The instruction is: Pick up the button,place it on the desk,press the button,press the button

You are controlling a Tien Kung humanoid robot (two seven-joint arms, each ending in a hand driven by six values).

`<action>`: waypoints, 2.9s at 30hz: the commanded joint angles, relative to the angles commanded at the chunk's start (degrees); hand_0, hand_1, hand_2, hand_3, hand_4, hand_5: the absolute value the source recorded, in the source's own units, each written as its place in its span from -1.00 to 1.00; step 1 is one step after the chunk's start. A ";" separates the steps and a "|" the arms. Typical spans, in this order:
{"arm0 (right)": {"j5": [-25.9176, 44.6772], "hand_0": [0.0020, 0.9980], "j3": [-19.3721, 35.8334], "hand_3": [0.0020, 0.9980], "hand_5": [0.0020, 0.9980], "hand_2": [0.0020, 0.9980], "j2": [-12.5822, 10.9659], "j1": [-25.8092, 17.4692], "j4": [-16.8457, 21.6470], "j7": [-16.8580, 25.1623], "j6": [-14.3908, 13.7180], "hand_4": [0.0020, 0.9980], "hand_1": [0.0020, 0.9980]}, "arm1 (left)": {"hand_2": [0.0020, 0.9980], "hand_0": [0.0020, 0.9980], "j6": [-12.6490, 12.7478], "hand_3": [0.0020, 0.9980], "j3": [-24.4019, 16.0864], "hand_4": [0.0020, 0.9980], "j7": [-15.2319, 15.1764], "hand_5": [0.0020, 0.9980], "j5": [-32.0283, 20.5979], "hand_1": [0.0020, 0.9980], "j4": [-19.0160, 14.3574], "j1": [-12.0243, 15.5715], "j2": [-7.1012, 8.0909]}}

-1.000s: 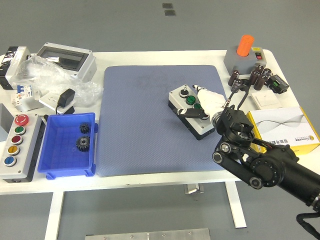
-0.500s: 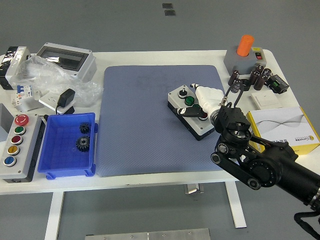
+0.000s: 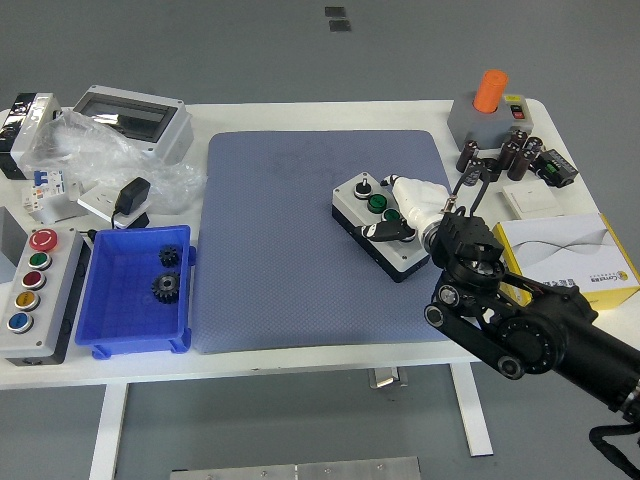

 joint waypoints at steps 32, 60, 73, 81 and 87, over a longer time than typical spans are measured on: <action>-2.16 -0.45 -2.02 0.51 -0.48 0.11 0.23 0.76 -1.71 0.00 1.49 0.47 -0.04 | 0.19 0.30 -0.49 0.17 0.50 0.22 -0.93 -0.71 -0.47 0.26 -0.06 -0.28 -0.21; -3.84 -0.43 -19.42 -0.02 -1.00 -0.22 -11.61 8.71 17.18 16.49 -4.02 -0.22 -0.19 | 0.19 0.30 0.84 0.18 -0.41 0.24 -1.74 -0.67 0.08 0.27 -0.15 -0.37 -0.34; -2.60 -0.32 -30.97 0.09 -1.00 -0.15 -8.12 14.59 5.97 34.10 -15.94 -0.65 -0.13 | 0.19 0.30 1.22 0.18 0.86 0.24 -1.92 -0.62 -0.52 0.27 -0.14 -1.06 -0.42; 1.59 -0.08 -28.73 0.09 -1.00 -0.12 -5.71 15.74 -3.67 35.01 -13.92 -0.68 -0.07 | 0.20 0.30 1.28 0.18 1.34 0.25 -2.02 -0.58 -0.64 0.27 -0.14 -1.21 -0.48; 4.14 -0.02 -27.96 0.09 -1.00 -0.12 -5.14 16.26 -7.19 34.33 -12.01 -0.61 -0.03 | 0.20 0.29 1.35 0.18 1.40 0.23 -2.06 -0.55 -0.60 0.27 -0.14 -1.23 -0.50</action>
